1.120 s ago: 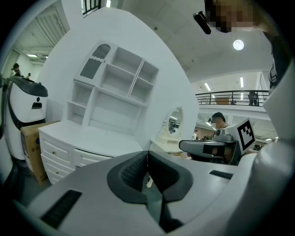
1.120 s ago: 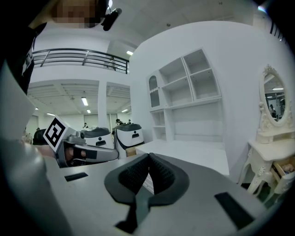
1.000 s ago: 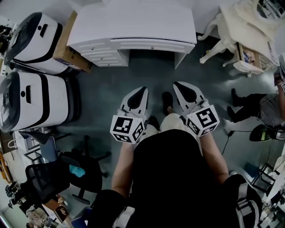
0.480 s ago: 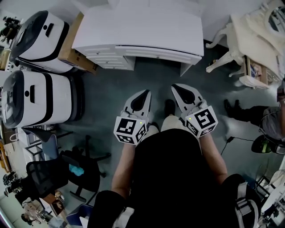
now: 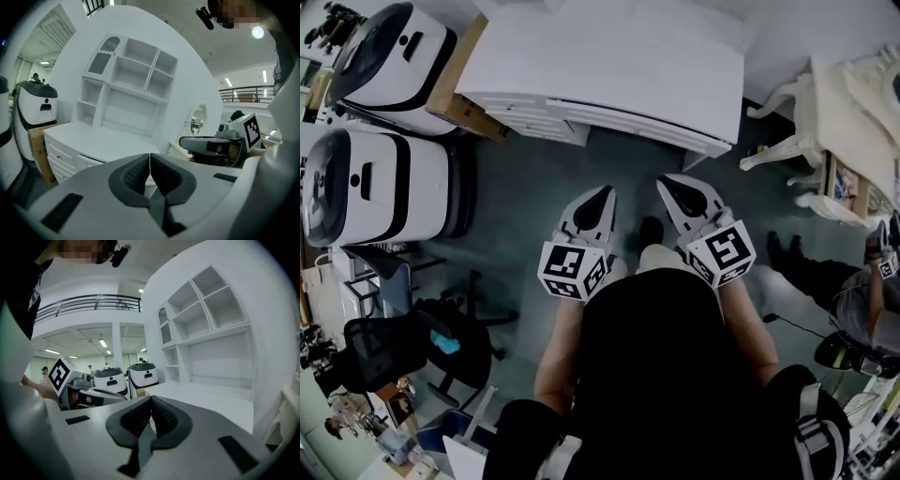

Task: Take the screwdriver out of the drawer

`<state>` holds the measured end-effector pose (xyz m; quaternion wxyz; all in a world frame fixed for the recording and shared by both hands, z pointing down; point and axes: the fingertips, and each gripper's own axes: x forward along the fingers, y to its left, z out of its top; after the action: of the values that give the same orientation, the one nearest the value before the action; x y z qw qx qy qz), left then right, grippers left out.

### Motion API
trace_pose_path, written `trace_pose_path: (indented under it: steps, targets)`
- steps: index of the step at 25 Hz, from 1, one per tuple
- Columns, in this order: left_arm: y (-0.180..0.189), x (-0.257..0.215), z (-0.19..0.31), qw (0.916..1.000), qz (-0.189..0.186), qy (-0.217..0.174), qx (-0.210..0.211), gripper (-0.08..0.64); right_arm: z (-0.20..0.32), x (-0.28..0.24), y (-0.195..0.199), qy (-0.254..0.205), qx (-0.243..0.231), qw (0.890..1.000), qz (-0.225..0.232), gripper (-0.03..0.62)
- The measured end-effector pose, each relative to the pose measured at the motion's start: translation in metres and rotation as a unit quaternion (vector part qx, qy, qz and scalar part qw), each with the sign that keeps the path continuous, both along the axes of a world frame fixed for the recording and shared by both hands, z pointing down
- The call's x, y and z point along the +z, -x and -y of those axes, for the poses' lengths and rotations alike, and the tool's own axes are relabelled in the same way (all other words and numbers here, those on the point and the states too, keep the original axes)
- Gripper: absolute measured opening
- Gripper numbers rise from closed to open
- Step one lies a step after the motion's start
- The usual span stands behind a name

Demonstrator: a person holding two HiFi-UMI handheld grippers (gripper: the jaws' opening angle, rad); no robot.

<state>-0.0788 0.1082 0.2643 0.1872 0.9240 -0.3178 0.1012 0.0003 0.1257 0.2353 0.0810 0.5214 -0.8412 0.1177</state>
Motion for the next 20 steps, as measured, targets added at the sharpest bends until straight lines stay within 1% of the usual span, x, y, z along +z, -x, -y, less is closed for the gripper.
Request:
trace_pose_path:
  steps: [7, 13, 16, 20]
  targets:
    - [-0.029, 0.019, 0.023, 0.9991, 0.012, 0.015, -0.039, 0.025, 0.028, 0.011, -0.037, 0.009, -0.034, 0.999, 0.000, 0.015]
    - [-0.050, 0.041, 0.028, 0.9967, 0.023, 0.032, -0.070, 0.025, 0.041, 0.024, -0.060, 0.017, -0.057, 0.998, 0.002, 0.015]
    - [-0.053, 0.051, 0.029, 0.9955, 0.032, 0.040, -0.080, 0.025, 0.045, 0.031, -0.064, 0.025, -0.061, 0.998, 0.002, 0.016]
    - [-0.052, 0.065, 0.035, 0.9946, 0.036, 0.051, -0.083, 0.025, 0.051, 0.042, -0.061, 0.039, -0.068, 0.997, 0.003, 0.015]
